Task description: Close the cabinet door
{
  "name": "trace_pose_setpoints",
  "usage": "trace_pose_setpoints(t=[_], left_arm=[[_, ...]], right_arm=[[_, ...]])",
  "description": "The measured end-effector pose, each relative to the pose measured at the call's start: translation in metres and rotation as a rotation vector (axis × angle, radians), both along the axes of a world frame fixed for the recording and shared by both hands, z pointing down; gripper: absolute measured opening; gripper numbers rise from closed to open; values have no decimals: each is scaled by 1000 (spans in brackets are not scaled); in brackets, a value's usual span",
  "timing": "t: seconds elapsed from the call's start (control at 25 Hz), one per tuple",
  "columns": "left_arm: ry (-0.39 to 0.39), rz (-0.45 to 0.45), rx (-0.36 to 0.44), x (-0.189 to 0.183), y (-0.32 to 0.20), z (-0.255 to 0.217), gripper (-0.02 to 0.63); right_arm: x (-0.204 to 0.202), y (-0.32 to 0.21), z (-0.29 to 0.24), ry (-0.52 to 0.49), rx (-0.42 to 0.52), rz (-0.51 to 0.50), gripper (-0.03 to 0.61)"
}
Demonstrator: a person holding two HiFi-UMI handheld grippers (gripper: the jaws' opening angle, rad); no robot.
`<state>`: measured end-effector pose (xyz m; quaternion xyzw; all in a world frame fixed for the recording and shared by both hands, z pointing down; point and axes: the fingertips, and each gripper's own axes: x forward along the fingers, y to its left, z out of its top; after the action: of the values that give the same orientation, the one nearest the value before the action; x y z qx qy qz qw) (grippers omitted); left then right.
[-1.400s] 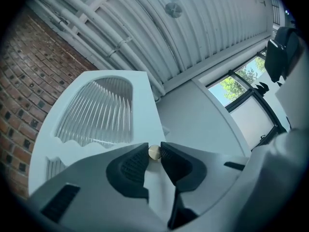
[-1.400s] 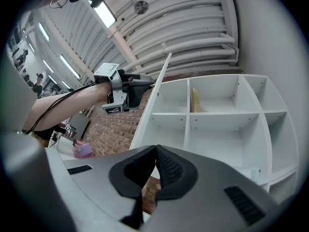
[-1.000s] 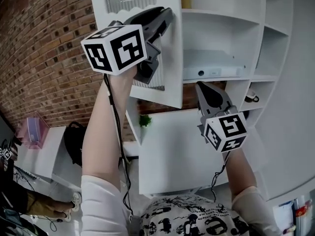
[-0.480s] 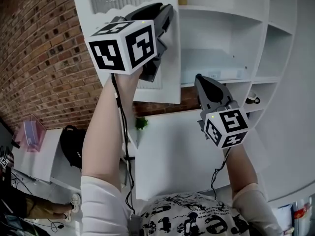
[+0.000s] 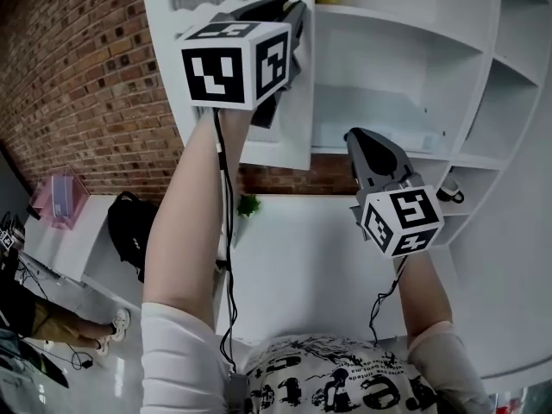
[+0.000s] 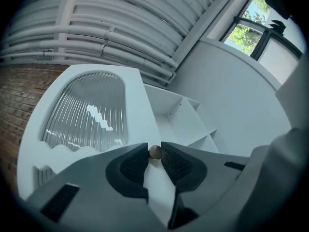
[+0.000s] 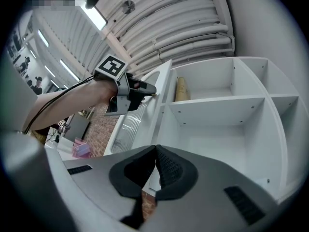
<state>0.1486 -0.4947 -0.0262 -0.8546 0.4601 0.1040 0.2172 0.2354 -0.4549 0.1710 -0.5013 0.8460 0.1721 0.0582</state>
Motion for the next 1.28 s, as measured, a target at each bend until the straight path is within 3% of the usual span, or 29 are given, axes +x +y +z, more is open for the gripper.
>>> trace_pose_setpoints(t=[0.56, 0.92, 1.12, 1.28], left_arm=[[6, -191, 1, 15, -42, 0, 92], [4, -227, -2, 18, -55, 2, 98], [-43, -306, 32, 20, -56, 5, 101], [-11, -261, 44, 19, -48, 3, 104]], right_arm=[[30, -22, 6, 32, -9, -57, 15], [46, -38, 5, 10, -12, -73, 15], [45, -41, 13, 11, -21, -89, 15], [37, -38, 13, 24, -10, -91, 15]])
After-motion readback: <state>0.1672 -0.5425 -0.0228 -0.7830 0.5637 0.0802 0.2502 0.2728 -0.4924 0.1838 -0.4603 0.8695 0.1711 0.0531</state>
